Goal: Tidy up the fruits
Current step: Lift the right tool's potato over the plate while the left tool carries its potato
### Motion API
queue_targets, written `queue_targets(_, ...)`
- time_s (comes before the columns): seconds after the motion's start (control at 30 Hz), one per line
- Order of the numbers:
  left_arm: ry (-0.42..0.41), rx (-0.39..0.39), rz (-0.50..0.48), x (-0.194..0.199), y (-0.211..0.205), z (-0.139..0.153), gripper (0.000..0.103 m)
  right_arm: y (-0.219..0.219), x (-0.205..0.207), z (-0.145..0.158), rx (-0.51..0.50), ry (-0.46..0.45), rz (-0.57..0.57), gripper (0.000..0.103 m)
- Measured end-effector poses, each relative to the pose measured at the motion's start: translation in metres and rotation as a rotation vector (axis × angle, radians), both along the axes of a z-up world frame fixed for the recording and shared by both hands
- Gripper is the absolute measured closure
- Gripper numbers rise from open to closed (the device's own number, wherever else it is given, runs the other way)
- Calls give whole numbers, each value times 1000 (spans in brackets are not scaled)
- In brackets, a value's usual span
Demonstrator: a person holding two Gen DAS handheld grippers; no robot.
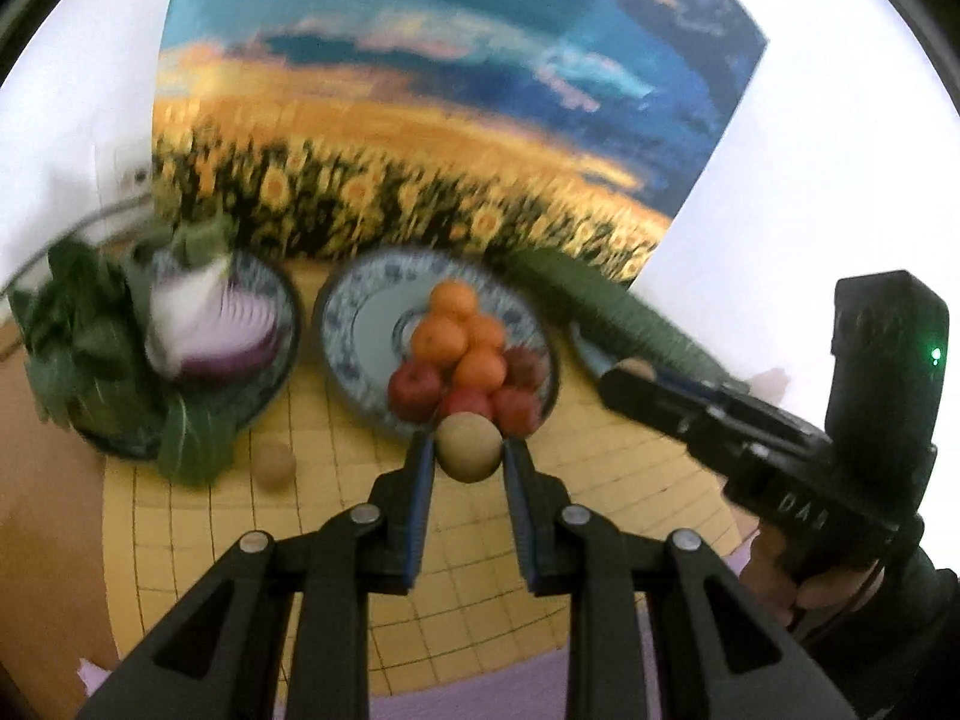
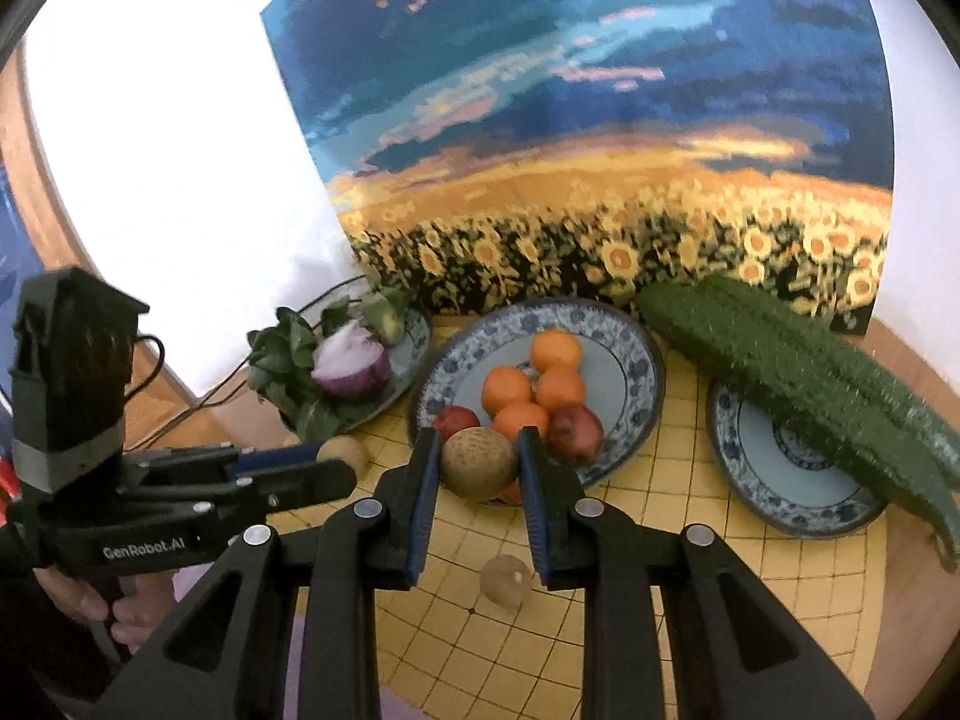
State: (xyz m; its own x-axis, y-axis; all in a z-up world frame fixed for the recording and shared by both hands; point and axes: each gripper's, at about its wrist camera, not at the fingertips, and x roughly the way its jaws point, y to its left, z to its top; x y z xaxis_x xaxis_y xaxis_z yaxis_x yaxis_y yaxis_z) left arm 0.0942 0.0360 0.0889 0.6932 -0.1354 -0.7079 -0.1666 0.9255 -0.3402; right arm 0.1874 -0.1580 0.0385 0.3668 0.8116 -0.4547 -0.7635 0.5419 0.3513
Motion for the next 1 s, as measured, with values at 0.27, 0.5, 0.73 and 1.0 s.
queue_targets(0.27, -60, 75, -11, -5, -11, 38, 79, -3, -20, 27, 39, -60, 22, 76)
queue_targets(0.5, -123, 143, 29, -8, 1, 87, 79, -4, -23, 54, 80, -83, 26, 76)
queue_targets(0.73, -196, 199, 62, -2, 10, 134, 78, -7, -24, 79, 107, -144, 21, 76)
queue_targets(1.0, -198, 186, 34, 13, 10, 138, 78, -13, -15, 87, 117, -136, -10, 76)
